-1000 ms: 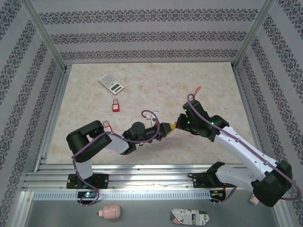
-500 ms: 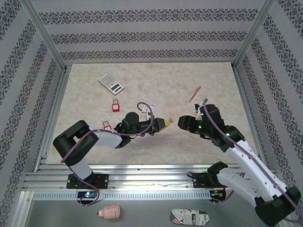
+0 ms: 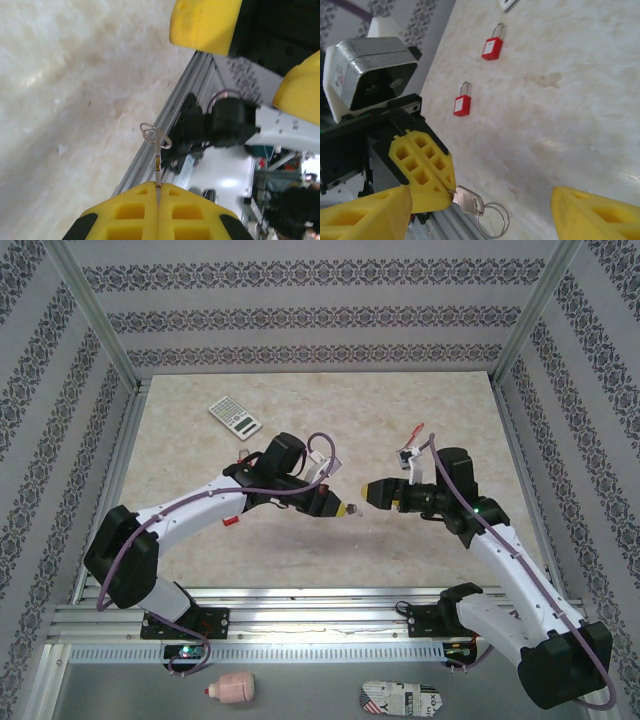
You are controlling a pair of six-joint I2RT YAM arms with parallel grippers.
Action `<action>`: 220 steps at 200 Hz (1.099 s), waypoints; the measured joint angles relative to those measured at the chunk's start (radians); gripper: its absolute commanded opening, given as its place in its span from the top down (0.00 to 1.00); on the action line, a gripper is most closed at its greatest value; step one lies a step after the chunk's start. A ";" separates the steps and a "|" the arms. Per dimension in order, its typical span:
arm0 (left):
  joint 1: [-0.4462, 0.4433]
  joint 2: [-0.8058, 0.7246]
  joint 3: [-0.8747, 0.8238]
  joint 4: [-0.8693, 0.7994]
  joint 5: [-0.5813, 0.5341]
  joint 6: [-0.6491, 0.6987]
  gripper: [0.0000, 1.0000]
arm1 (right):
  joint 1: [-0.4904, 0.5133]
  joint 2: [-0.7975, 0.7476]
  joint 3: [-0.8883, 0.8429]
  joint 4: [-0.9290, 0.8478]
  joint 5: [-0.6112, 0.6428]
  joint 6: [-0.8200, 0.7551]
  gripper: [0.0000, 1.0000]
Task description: Unlock with the key
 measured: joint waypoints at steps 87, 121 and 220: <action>0.000 0.002 0.095 -0.287 0.029 0.249 1.00 | 0.156 0.043 -0.140 0.230 -0.060 -0.005 0.39; 0.000 0.002 0.098 -0.289 0.037 0.261 1.00 | 0.182 0.047 -0.177 0.298 -0.049 0.022 0.46; 0.000 0.002 0.098 -0.285 0.051 0.262 1.00 | 0.183 0.009 -0.253 0.451 -0.080 0.109 0.60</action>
